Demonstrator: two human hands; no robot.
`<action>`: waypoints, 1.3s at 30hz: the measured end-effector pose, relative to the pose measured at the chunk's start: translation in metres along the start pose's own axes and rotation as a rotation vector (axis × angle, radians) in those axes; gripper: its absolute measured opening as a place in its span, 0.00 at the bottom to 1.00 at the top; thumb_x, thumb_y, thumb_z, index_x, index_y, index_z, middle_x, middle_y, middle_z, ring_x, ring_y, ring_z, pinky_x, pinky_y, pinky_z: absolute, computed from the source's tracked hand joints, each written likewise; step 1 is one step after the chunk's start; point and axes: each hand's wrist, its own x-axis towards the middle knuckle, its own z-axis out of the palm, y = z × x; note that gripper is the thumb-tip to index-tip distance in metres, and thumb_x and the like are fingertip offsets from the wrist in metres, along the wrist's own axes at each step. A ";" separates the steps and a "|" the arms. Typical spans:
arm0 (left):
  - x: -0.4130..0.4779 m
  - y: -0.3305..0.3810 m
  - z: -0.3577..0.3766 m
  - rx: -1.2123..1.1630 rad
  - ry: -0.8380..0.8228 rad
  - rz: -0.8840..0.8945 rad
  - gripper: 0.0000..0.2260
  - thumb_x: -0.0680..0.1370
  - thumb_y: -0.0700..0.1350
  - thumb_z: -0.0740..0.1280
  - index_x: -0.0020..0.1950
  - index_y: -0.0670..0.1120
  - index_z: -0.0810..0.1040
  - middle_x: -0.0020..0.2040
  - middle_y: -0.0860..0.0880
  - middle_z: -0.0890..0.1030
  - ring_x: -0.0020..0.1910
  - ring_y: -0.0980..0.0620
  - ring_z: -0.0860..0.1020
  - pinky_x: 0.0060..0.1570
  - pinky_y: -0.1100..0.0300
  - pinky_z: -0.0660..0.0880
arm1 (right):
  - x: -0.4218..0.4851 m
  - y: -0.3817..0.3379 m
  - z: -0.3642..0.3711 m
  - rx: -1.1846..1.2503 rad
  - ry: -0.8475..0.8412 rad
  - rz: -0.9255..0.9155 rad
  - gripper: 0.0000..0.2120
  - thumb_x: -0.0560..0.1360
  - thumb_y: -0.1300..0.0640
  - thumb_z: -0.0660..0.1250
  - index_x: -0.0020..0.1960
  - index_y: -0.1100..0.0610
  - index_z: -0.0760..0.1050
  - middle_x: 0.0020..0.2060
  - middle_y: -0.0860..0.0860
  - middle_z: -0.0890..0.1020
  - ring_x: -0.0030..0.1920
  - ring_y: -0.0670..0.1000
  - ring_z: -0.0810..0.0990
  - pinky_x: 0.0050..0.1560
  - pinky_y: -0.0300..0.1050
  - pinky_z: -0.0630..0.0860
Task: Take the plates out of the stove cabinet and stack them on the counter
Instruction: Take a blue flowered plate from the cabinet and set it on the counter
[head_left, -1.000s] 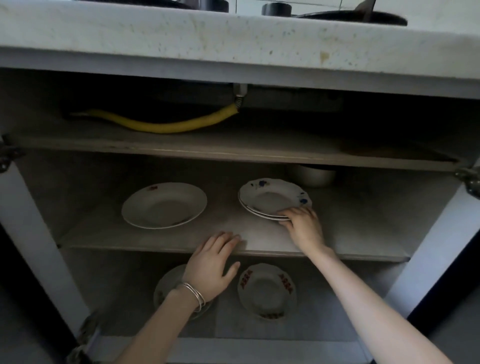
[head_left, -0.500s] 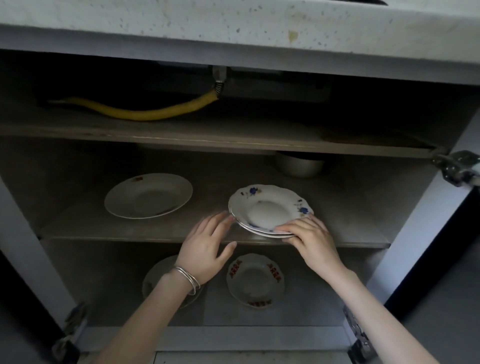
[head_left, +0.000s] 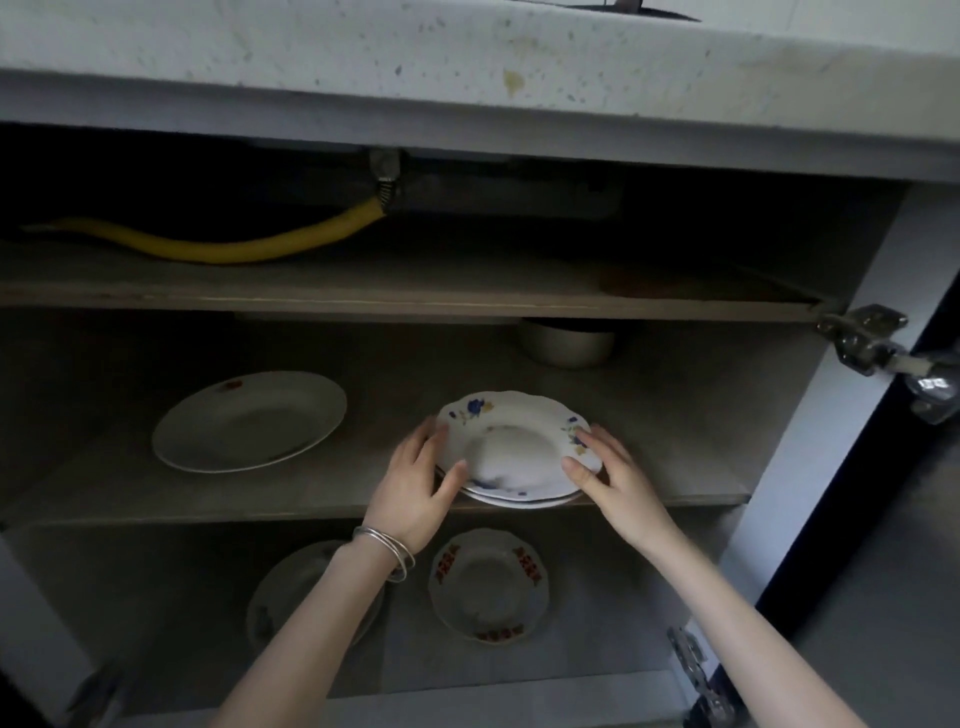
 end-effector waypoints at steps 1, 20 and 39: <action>0.004 0.002 -0.001 -0.034 -0.017 -0.029 0.28 0.78 0.56 0.58 0.75 0.49 0.55 0.76 0.50 0.53 0.74 0.52 0.53 0.69 0.57 0.56 | 0.005 -0.003 0.000 0.081 0.001 0.063 0.26 0.75 0.53 0.66 0.70 0.54 0.65 0.70 0.50 0.65 0.70 0.49 0.63 0.65 0.38 0.57; -0.009 0.039 0.008 -0.951 0.285 -0.374 0.30 0.70 0.28 0.67 0.68 0.47 0.65 0.63 0.48 0.71 0.63 0.46 0.71 0.62 0.48 0.70 | -0.018 -0.027 0.021 0.821 0.287 0.380 0.31 0.69 0.79 0.62 0.63 0.52 0.66 0.51 0.49 0.78 0.52 0.51 0.77 0.51 0.46 0.75; -0.153 0.247 -0.251 -0.953 0.198 -0.883 0.33 0.57 0.49 0.70 0.63 0.49 0.73 0.63 0.47 0.76 0.61 0.48 0.75 0.62 0.41 0.70 | -0.181 -0.319 -0.153 0.792 0.256 0.859 0.24 0.69 0.75 0.62 0.55 0.50 0.74 0.48 0.51 0.83 0.46 0.50 0.82 0.44 0.45 0.79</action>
